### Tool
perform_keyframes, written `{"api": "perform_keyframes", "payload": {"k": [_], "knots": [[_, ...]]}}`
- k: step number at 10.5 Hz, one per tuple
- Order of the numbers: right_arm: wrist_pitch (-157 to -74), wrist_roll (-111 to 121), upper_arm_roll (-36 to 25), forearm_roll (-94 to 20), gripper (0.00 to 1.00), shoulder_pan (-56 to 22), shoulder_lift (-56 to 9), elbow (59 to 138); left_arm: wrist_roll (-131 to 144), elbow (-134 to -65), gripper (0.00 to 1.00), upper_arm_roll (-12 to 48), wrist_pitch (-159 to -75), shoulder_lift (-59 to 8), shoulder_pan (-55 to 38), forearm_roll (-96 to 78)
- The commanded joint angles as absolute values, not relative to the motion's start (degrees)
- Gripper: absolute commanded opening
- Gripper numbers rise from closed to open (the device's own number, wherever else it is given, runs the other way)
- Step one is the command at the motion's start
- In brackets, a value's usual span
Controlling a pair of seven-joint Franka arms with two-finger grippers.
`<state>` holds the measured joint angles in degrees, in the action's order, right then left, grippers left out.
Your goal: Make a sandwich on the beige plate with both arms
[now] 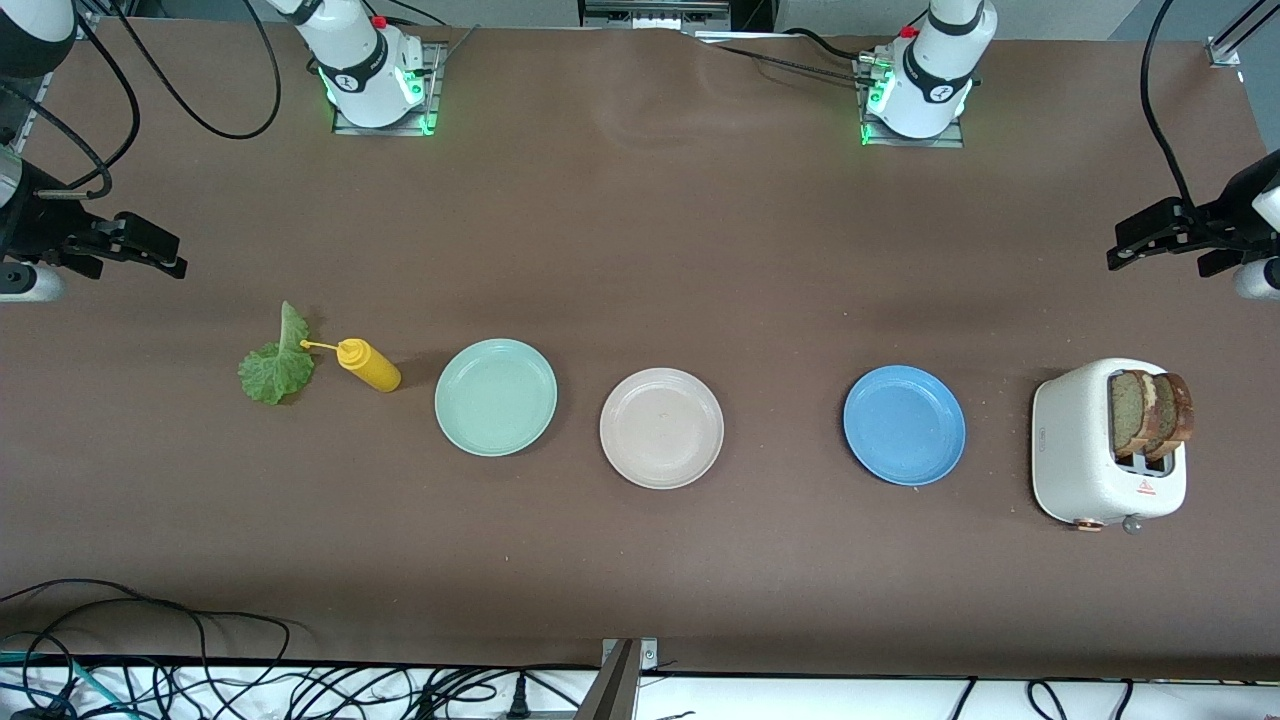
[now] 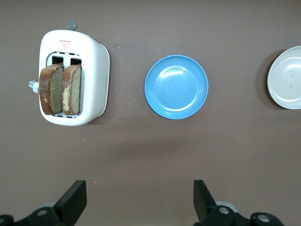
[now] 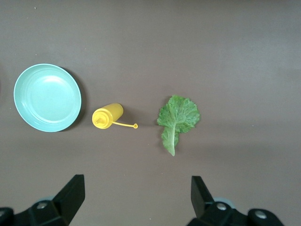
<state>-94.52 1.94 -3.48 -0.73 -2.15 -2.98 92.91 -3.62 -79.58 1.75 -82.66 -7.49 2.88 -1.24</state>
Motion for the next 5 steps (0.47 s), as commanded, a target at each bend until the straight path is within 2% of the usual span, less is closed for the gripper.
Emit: {"api": "perform_keyframes", "payload": {"k": [1, 5], "knots": [[-94.04, 2.29, -3.08, -0.61, 1.00, -1.49, -2.46, 92.81, -4.57, -78.40, 1.00, 1.85, -81.47, -7.65, 3.25, -1.49], [-94.04, 2.29, -2.99, -0.35, 1.00, -1.58, -2.73, 92.72, -4.57, -78.40, 1.00, 1.85, -81.47, -7.65, 3.25, -1.49]]}}
